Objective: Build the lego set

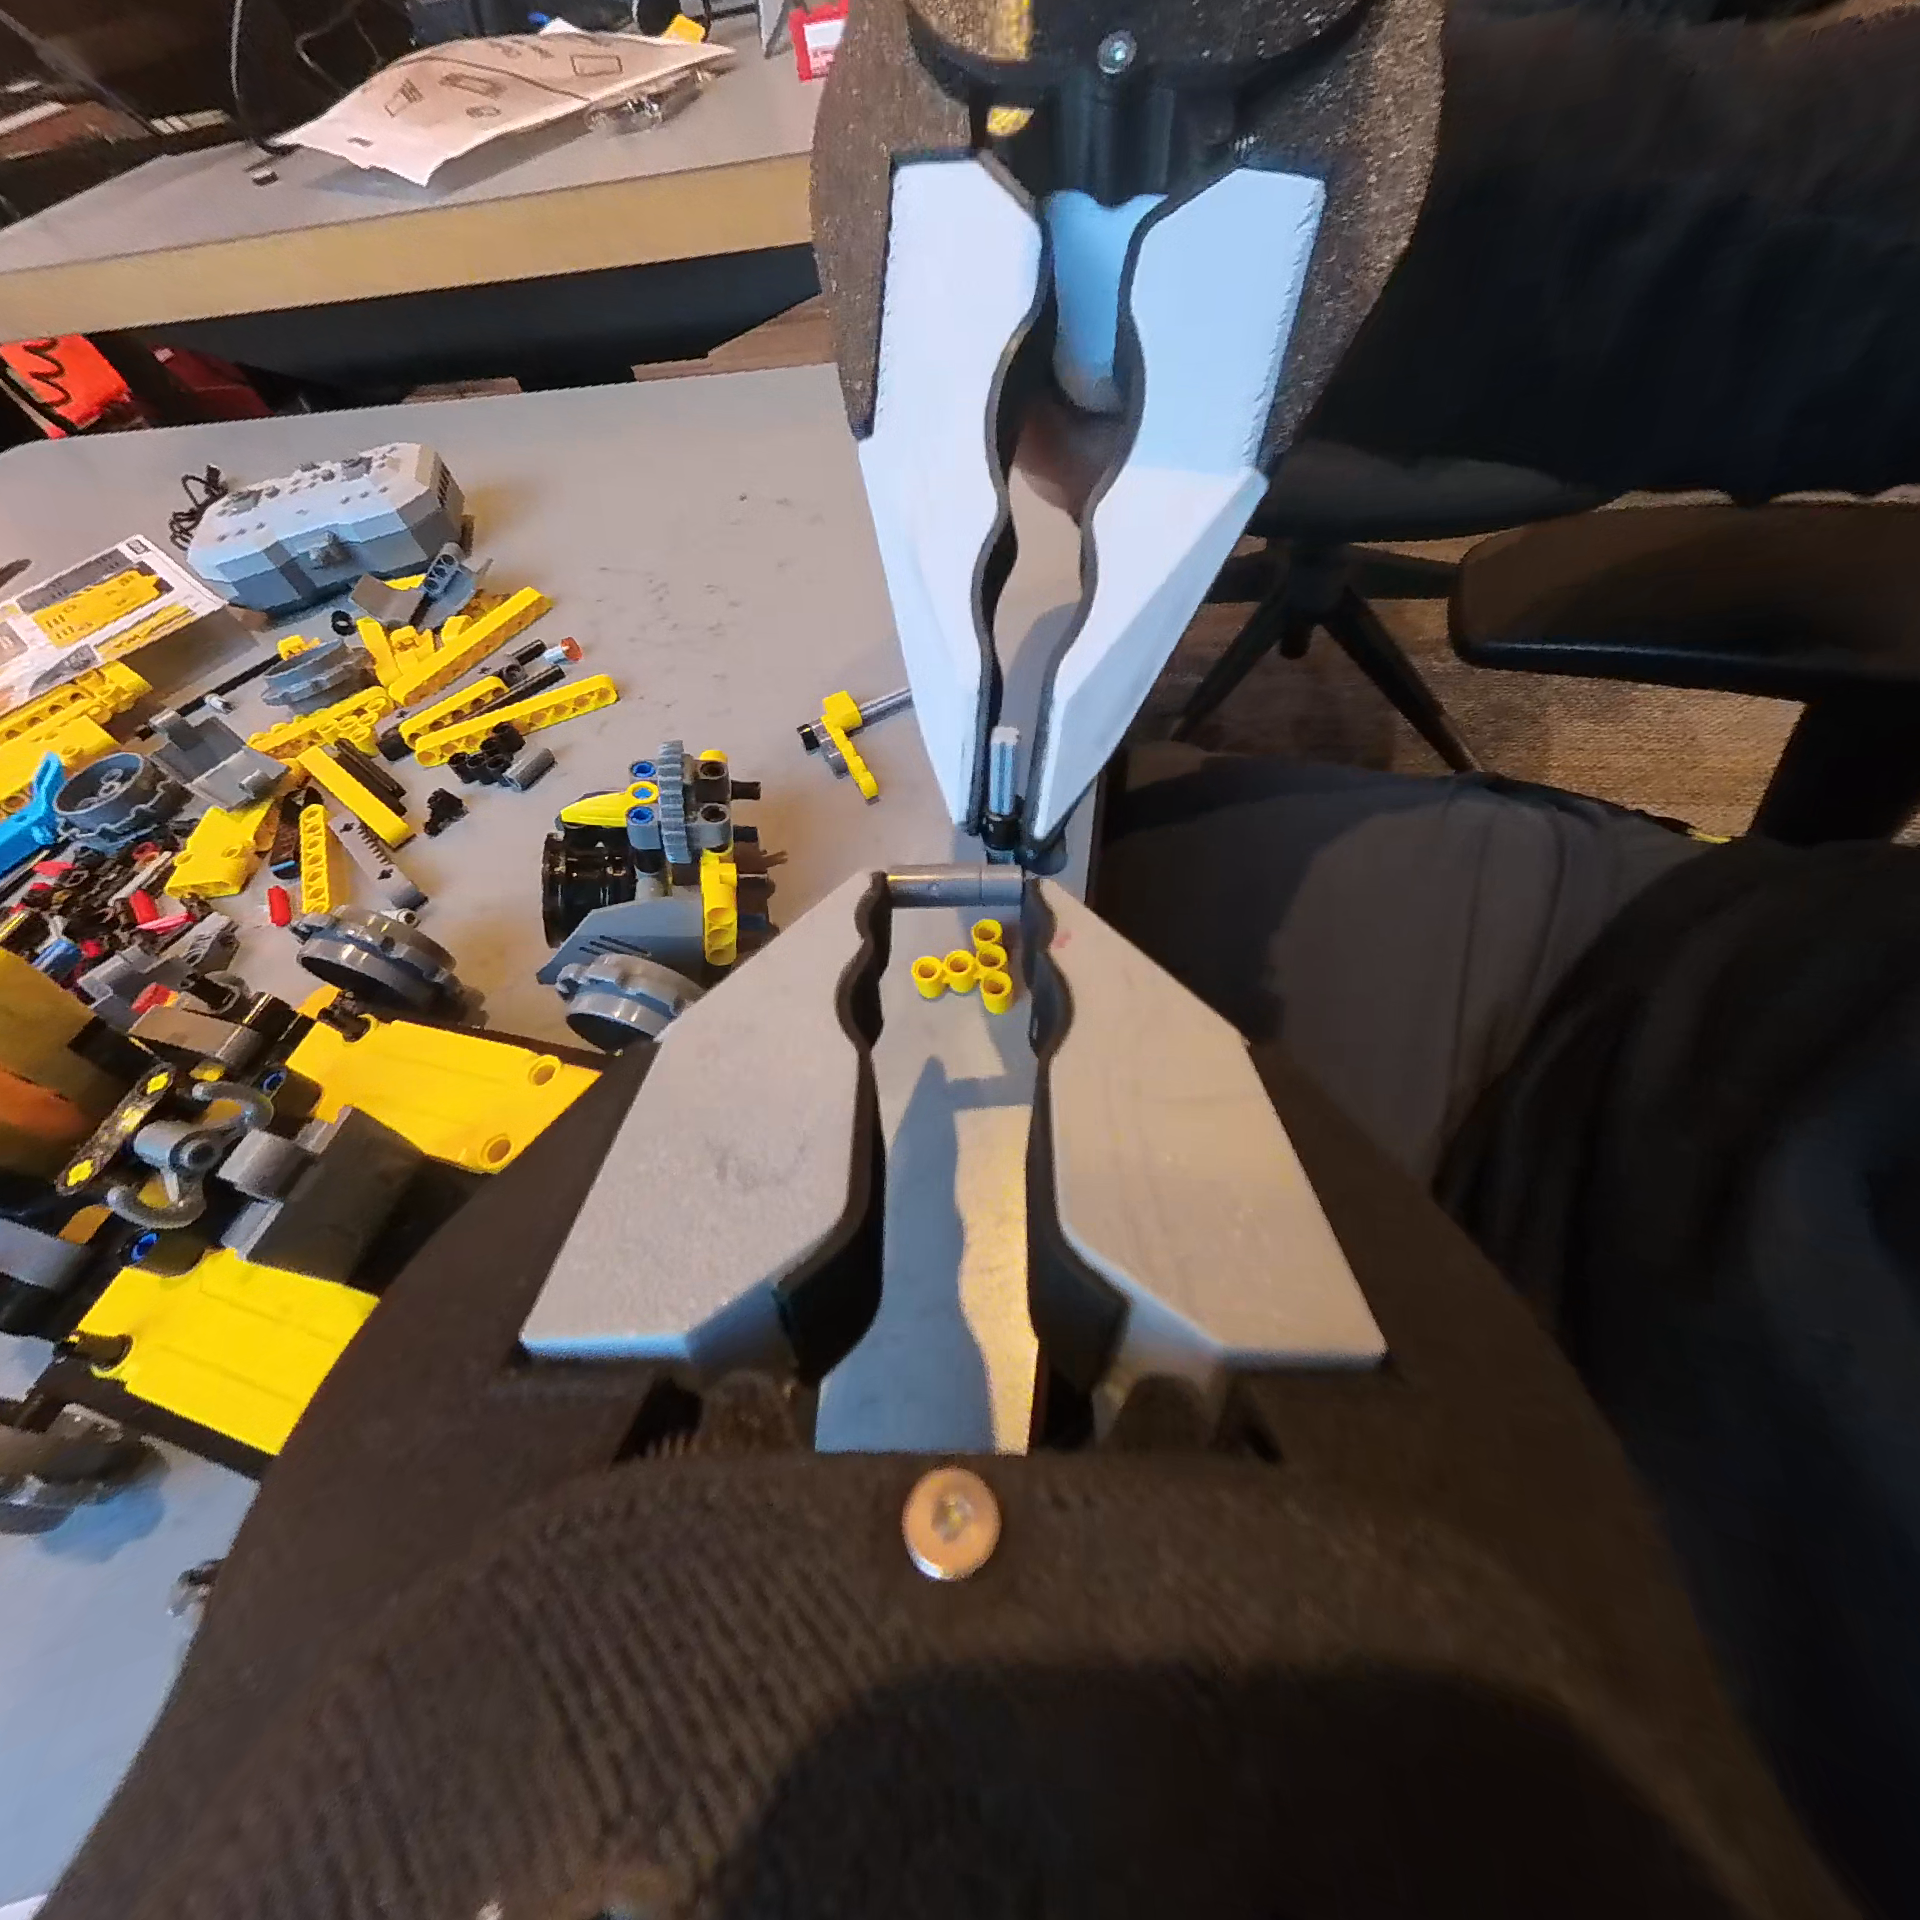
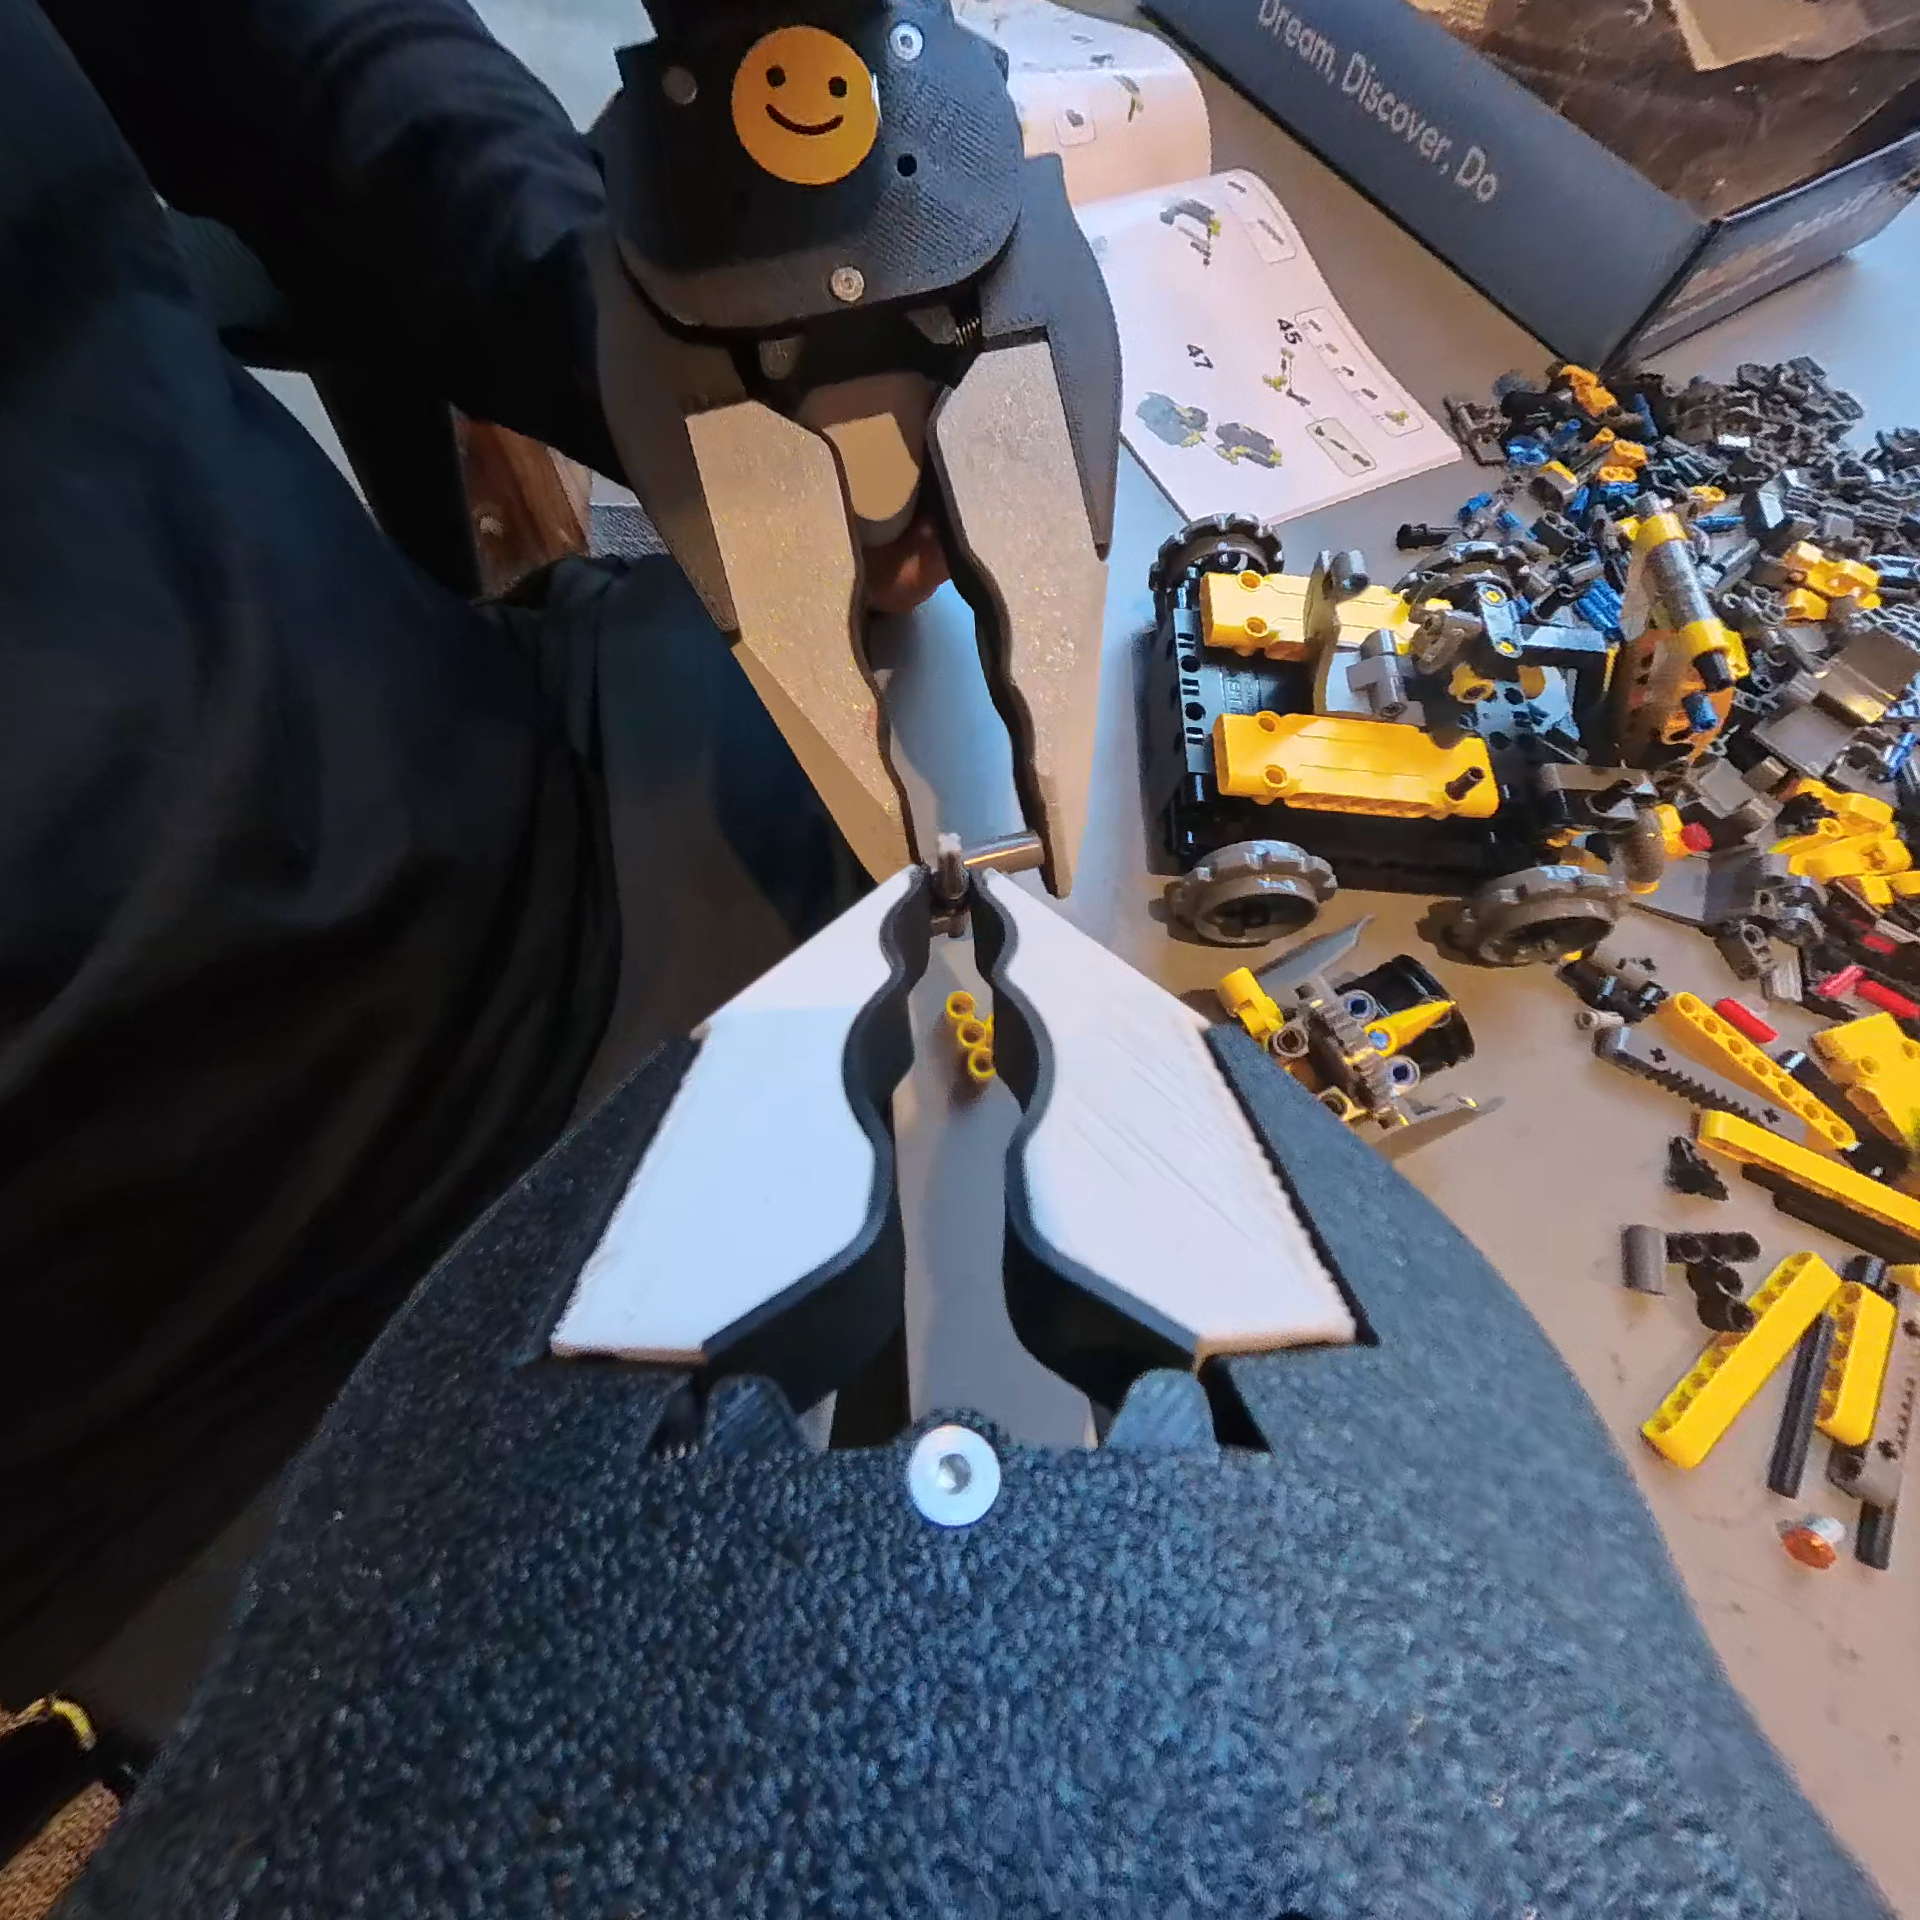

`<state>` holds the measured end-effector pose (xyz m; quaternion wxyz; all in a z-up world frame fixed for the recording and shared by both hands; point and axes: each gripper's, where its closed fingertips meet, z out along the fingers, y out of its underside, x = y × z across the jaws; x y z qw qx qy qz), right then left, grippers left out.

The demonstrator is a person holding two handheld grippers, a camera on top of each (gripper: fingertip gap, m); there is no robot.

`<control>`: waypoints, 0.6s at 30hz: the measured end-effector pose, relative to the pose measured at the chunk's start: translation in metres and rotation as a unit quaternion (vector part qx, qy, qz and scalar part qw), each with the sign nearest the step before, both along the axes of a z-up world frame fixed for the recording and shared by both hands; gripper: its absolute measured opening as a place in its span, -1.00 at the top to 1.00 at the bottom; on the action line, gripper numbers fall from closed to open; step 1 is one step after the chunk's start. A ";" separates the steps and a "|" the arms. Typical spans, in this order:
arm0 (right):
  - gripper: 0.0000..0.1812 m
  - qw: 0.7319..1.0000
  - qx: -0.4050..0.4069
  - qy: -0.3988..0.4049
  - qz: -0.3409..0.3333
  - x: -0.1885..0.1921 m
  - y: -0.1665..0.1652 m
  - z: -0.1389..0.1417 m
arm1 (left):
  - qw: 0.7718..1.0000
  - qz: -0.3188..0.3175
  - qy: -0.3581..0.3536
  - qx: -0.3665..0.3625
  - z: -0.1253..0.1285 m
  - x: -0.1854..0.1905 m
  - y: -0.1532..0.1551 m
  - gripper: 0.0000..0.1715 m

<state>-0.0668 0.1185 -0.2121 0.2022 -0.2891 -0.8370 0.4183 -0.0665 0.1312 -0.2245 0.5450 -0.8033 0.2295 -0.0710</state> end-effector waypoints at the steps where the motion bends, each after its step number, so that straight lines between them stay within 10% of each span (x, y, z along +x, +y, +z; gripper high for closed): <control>1: 0.93 1.000 0.005 0.001 -0.002 -0.001 0.001 0.000 | 1.000 0.002 -0.001 0.000 0.000 0.000 0.000 0.72; 18: 0.93 0.999 -0.028 0.022 -0.011 -0.009 -0.008 0.022 | 0.995 0.046 -0.082 -0.038 0.003 -0.005 -0.042 0.46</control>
